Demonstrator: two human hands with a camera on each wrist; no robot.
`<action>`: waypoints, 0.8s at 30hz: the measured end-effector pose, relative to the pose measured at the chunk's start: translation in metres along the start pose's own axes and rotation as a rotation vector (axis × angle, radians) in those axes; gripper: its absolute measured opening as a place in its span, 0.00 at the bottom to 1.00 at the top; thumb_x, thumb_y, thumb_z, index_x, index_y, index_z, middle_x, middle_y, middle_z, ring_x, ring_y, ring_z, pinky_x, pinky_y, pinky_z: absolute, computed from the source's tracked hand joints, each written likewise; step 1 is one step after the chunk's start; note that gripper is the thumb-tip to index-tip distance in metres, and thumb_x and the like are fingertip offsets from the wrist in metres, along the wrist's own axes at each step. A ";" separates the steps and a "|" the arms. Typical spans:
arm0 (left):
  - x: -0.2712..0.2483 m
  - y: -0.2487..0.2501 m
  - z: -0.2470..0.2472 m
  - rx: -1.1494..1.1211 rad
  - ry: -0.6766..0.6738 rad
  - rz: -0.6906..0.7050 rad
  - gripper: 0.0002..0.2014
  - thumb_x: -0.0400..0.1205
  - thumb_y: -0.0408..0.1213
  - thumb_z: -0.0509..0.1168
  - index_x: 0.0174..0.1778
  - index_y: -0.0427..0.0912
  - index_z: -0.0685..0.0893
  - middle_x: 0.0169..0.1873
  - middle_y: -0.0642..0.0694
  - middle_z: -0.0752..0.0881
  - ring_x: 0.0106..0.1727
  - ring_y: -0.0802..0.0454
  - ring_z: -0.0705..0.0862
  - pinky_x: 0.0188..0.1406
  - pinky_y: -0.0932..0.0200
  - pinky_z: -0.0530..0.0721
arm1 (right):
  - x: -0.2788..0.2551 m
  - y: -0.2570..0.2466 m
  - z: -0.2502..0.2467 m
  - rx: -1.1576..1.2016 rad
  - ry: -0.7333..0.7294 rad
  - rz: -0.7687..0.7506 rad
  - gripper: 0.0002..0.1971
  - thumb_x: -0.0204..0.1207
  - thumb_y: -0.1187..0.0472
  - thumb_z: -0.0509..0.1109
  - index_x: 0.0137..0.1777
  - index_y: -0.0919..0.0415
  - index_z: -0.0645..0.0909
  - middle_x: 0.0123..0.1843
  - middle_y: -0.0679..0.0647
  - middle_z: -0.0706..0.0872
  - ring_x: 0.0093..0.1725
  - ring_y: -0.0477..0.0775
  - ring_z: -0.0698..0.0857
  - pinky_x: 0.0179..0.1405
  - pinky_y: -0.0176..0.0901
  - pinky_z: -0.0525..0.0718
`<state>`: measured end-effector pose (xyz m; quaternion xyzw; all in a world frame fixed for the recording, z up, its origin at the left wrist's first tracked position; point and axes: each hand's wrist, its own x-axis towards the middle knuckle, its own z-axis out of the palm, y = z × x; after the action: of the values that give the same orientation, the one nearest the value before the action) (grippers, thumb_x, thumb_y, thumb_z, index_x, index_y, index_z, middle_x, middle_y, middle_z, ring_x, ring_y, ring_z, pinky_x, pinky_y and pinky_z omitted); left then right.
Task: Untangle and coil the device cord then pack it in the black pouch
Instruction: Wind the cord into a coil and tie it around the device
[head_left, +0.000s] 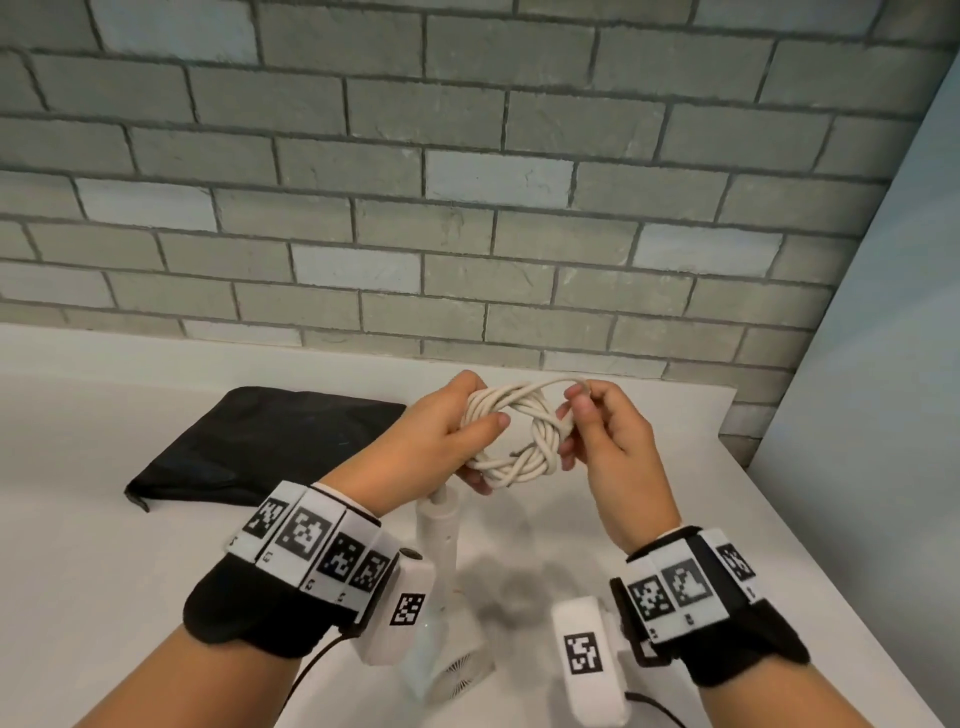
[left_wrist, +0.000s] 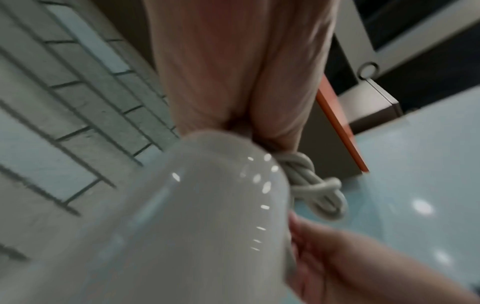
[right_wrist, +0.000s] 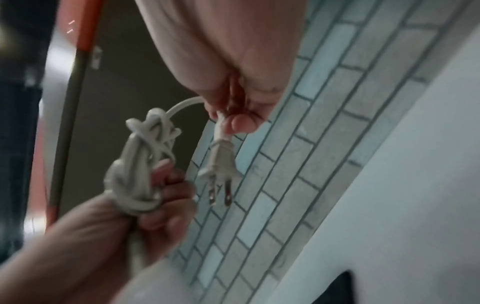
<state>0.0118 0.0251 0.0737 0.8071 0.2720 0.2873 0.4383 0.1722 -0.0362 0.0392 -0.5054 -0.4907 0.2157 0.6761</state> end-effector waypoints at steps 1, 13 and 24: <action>0.000 0.001 0.001 0.068 0.021 0.029 0.06 0.82 0.43 0.59 0.40 0.50 0.71 0.32 0.47 0.82 0.30 0.48 0.87 0.27 0.54 0.84 | 0.001 -0.002 0.007 0.089 0.019 0.013 0.09 0.82 0.65 0.55 0.45 0.58 0.75 0.35 0.51 0.80 0.27 0.45 0.76 0.26 0.35 0.77; 0.002 -0.001 0.008 0.100 0.081 0.075 0.11 0.84 0.46 0.54 0.36 0.49 0.70 0.27 0.52 0.78 0.22 0.58 0.76 0.21 0.66 0.75 | 0.013 -0.007 0.028 0.328 0.200 0.178 0.09 0.83 0.65 0.53 0.47 0.61 0.74 0.34 0.54 0.78 0.33 0.51 0.76 0.37 0.43 0.77; 0.005 0.000 0.011 -0.040 0.031 0.028 0.09 0.84 0.44 0.53 0.38 0.49 0.70 0.30 0.52 0.76 0.27 0.61 0.73 0.25 0.71 0.75 | 0.021 -0.009 0.019 0.471 0.118 0.274 0.09 0.83 0.65 0.54 0.58 0.62 0.73 0.41 0.56 0.82 0.39 0.52 0.84 0.42 0.41 0.86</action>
<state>0.0230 0.0227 0.0701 0.7972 0.2617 0.3112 0.4463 0.1624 -0.0140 0.0564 -0.4075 -0.3139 0.3836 0.7670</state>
